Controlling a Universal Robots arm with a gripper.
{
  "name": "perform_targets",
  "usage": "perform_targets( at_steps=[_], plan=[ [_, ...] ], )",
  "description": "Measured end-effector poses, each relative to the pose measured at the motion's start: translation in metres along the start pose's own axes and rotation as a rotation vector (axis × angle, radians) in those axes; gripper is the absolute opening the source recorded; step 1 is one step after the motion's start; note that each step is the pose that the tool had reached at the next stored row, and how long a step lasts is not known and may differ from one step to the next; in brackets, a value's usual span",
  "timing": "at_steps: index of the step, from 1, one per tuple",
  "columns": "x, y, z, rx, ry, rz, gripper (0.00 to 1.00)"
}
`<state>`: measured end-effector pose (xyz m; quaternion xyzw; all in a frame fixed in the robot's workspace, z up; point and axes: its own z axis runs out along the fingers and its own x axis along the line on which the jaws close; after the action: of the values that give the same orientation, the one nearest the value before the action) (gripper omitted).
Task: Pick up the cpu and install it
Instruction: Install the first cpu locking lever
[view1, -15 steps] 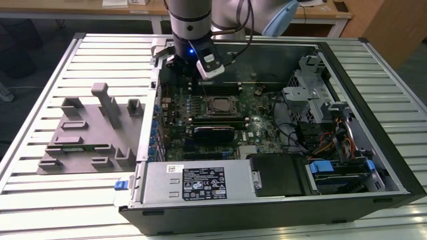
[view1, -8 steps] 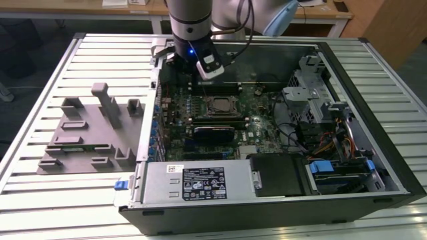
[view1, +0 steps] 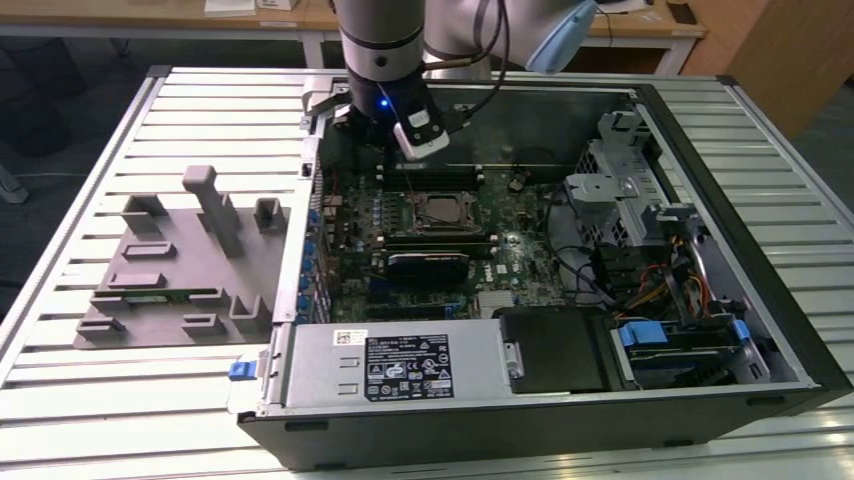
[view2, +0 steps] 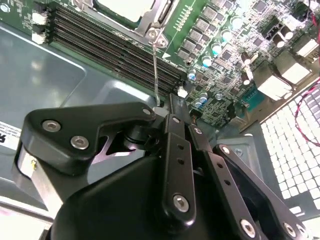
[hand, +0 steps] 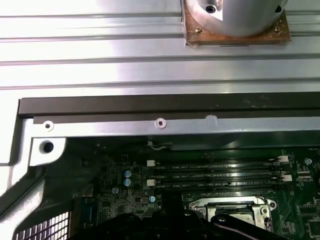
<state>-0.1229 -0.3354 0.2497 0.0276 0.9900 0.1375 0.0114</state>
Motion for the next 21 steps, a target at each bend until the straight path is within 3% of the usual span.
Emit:
perform_targets(
  at_steps=[14, 21],
  plan=[
    [-0.0317, 0.0017, 0.0010, 0.0003, 0.0045, 0.001, 0.11],
    [-0.0356, 0.0019, 0.0011, 0.0005, 0.0051, 0.002, 0.11]
  ],
)
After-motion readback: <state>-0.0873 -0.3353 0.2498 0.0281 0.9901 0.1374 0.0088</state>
